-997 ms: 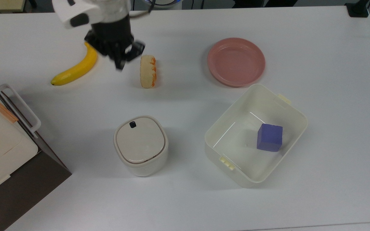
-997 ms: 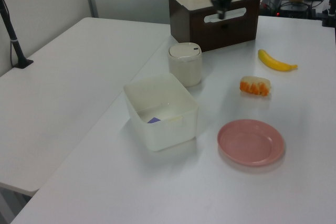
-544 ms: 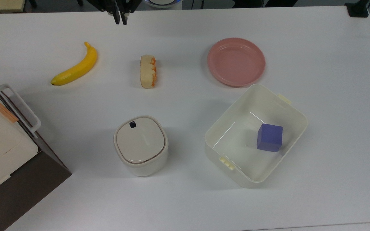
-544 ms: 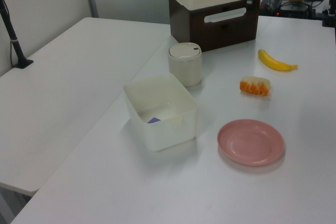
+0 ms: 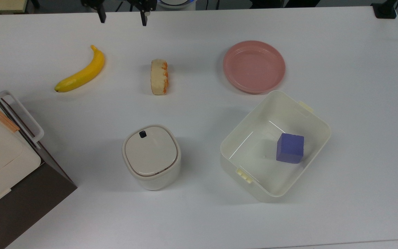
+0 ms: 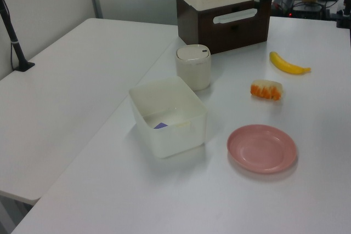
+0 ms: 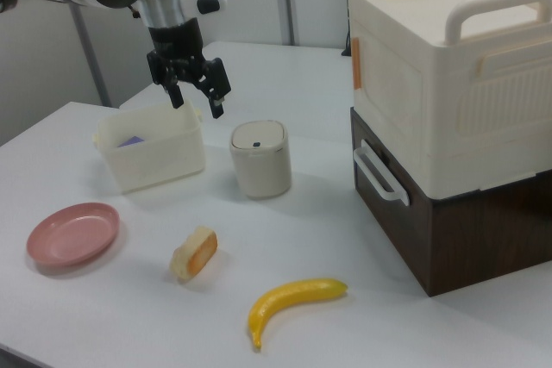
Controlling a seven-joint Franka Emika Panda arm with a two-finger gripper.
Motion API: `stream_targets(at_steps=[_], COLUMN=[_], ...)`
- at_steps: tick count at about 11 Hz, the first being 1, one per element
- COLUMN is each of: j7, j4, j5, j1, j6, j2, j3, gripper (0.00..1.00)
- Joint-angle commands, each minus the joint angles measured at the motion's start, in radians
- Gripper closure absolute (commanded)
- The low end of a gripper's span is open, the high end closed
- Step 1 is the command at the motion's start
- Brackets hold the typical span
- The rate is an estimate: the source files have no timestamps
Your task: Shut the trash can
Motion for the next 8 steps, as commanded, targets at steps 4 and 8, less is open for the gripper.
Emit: stream_targets(at_steps=[4,8], j7=[0.049,0.049], j4=[-0.039,-0.023], j5=[-0.014,-0.012], j1=[0.011,0.012], j6=[-0.031,-0.027], j2=[-0.070,-0.064], j3=[-0.005,-0.003], gripper=[0.00,0.00])
